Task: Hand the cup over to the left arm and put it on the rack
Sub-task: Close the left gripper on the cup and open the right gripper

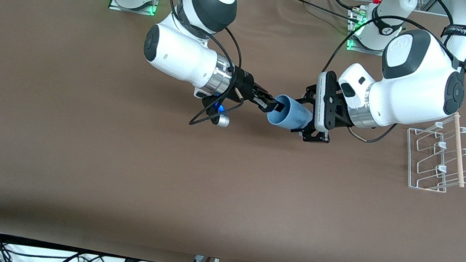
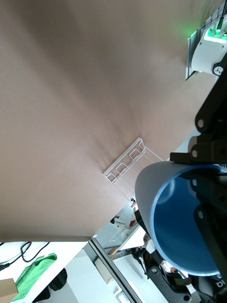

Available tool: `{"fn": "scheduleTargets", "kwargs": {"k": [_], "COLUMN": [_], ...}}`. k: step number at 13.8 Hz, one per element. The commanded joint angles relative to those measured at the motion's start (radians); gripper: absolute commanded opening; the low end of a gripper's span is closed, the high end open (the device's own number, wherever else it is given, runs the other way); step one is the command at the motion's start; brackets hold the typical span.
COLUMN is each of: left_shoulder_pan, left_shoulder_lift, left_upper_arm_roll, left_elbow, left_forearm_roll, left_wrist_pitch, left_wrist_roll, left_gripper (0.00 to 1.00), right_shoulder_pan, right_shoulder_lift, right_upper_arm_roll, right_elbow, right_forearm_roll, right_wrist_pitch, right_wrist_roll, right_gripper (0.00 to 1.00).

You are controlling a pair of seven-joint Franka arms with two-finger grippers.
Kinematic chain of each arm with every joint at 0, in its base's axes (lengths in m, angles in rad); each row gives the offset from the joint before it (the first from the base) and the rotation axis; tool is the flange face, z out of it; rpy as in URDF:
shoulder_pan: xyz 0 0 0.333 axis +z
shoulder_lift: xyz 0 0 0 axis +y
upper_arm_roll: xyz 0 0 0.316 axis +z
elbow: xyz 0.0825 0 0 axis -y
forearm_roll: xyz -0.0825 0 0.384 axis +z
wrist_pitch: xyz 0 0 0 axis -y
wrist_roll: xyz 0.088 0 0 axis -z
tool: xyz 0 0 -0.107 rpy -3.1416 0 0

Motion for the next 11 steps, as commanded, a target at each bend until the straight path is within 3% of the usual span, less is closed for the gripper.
{"fn": "scheduleTargets", "kwargs": {"k": [1,2,6,9,11], "left_shoulder_pan": [0.013,0.013,0.049,0.092,0.12], "left_shoulder_lift": [-0.002,-0.005,-0.021,-0.035,-0.028], "left_upper_arm_roll": [-0.002,-0.002,0.011,0.011,0.012], "left_elbow": [-0.004,-0.003,0.01,0.02,0.043], "left_forearm_roll": [-0.01,-0.01,0.001,0.13,0.263], "left_wrist_pitch": [-0.033,-0.04,-0.125,-0.21,-0.289], "left_wrist_roll": [0.025,0.025,0.017,0.016,0.016], "left_gripper": [0.12,0.12,0.11,0.11,0.04], "right_shoulder_pan": [-0.031,-0.051,-0.198,-0.299,-0.318], "right_shoulder_lift": [0.001,-0.016,-0.079,-0.131,-0.177], "right_upper_arm_roll": [-0.006,-0.008,-0.011,-0.047,-0.13], "right_elbow": [0.041,0.042,0.041,0.041,0.041], "right_forearm_roll": [0.001,-0.005,-0.069,-0.243,-0.375], "right_wrist_pitch": [-0.009,-0.037,-0.267,-0.445,-0.549], "right_wrist_roll": [0.001,-0.001,-0.006,-0.007,-0.01], "right_gripper": [0.93,0.98,0.98,0.99,0.99]}}
